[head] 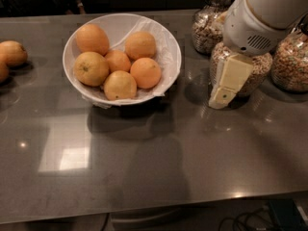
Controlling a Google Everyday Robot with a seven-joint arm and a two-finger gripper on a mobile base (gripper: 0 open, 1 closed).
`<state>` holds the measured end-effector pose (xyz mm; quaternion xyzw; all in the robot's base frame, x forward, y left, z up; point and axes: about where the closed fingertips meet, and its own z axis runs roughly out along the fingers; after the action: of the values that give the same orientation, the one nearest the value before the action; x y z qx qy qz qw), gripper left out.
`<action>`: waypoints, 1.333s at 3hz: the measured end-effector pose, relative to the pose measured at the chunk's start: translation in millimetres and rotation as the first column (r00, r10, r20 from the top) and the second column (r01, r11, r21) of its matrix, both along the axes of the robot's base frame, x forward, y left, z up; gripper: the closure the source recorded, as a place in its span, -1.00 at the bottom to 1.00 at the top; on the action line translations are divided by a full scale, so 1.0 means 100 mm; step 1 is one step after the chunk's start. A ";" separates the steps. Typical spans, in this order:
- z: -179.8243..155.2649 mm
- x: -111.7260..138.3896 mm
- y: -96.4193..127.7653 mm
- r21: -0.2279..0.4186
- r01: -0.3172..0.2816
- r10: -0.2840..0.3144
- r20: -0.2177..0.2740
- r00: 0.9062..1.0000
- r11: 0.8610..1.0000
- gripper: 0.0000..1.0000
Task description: Pick orange from white bowl
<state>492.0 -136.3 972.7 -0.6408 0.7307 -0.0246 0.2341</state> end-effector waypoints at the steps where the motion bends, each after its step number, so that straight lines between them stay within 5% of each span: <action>1: 0.05 0.16 0.33 0.023 -0.084 0.083 0.050 0.995 0.996 -1.00; 2: 0.05 0.16 0.33 0.023 -0.084 0.083 0.051 0.995 0.996 -1.00; 4: 0.02 0.80 0.89 0.112 -0.187 0.166 0.173 0.971 0.976 -1.00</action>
Offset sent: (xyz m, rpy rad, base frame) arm 0.0135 0.0282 0.0038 0.0218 -0.0404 0.0705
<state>571.6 -46.9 974.4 -0.6831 0.6491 -0.0093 0.3346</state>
